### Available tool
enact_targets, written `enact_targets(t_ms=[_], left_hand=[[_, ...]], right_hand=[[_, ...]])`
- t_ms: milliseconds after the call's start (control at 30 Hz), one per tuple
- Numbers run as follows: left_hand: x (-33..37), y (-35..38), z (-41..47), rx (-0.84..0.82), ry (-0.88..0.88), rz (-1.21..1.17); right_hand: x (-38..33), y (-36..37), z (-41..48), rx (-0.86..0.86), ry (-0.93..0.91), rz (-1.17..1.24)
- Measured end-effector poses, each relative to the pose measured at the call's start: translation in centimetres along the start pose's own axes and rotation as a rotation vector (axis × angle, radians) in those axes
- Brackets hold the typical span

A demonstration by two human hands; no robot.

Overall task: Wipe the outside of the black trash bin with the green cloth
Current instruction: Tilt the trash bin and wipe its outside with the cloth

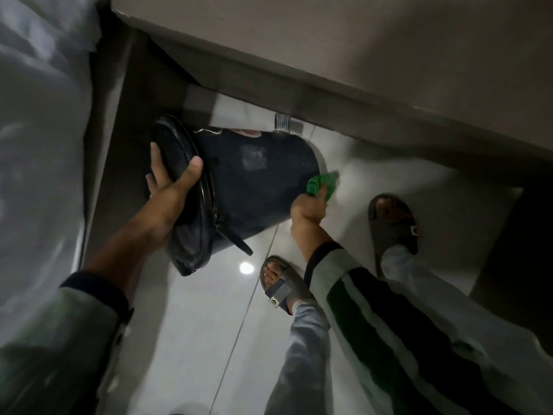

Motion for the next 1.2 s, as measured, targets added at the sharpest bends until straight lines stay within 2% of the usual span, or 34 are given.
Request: enact_targets(t_ms=[33, 100, 133, 233, 267, 333, 400, 467, 533, 633, 733, 833, 900, 967, 1033, 1100, 1167, 1200], left_hand=[[0.3, 0.3, -0.5, 0.009, 0.006, 0.024], [0.6, 0.7, -1.6, 0.028, -0.012, 0.101], [0.5, 0.9, -2.1, 0.034, -0.022, 0.127], [-0.5, 1.5, -4.1, 0.034, -0.018, 0.174], [-0.9, 1.7, -4.6, 0.025, -0.009, 0.193], [-1.6, 1.8, -5.4, 0.008, 0.011, 0.214], [-2.2, 1.6, -5.9, -0.010, 0.034, 0.218], [-2.7, 1.7, -6.7, -0.029, 0.051, 0.236], [-2.8, 2.3, -7.8, -0.053, 0.079, 0.292], [-2.7, 3.7, -9.5, -0.096, 0.124, 0.355], [-3.4, 4.5, -10.8, -0.104, 0.129, 0.402], [-4.3, 5.2, -11.8, -0.128, 0.158, 0.482], [-5.3, 5.1, -12.2, -0.171, 0.170, 0.529], [-6.7, 4.4, -12.9, -0.213, 0.186, 0.587], [-7.2, 3.8, -13.9, -0.256, 0.227, 0.626], [-5.9, 3.7, -13.9, -0.228, 0.210, 0.516], [-3.1, 3.6, -12.1, -0.032, 0.013, 0.269], [-1.6, 3.5, -10.7, 0.047, -0.123, 0.165]], right_hand=[[0.3, 0.4, -1.2, 0.003, 0.066, -0.042], [0.6, 0.8, -5.1, 0.072, -0.032, -0.335], [0.9, 0.9, -6.9, 0.038, -0.149, -0.445], [1.6, 2.3, -11.5, -0.334, -0.609, -0.703], [0.9, 2.6, -11.8, -0.411, -0.745, -0.773], [-0.4, 3.1, -9.9, -0.420, -0.885, -0.886], [-1.7, 2.7, -6.2, -0.258, -0.815, -0.952], [-2.8, 0.8, -1.6, -0.031, -0.573, -0.928], [-3.4, -1.1, 0.5, 0.083, -0.295, -0.759], [-2.5, -2.0, -1.5, 0.119, -0.100, -0.455], [-0.7, -1.7, -7.1, 0.006, -0.179, -0.507], [0.2, -1.2, -11.6, -0.332, -0.453, -0.545], [-0.6, -1.5, -10.9, -0.467, -0.580, -0.648], [-1.7, -1.9, -7.8, -0.411, -0.515, -0.640], [-3.1, -3.0, -4.4, -0.257, -0.346, -0.441], [-3.6, -4.2, -1.9, -0.138, -0.302, -0.494], [-3.3, -4.9, -1.6, -0.188, -0.267, -0.595], [-3.3, -5.2, -2.0, -0.176, -0.315, -0.710]])
Point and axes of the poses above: each hand's wrist, its own z-axis towards the middle knuckle, its own y-axis out of the palm, x = y × z, the point moved 3 cm from there along z, towards the middle knuckle, and after that the axes turned 6 degrees about y, right-handed, at the moved point
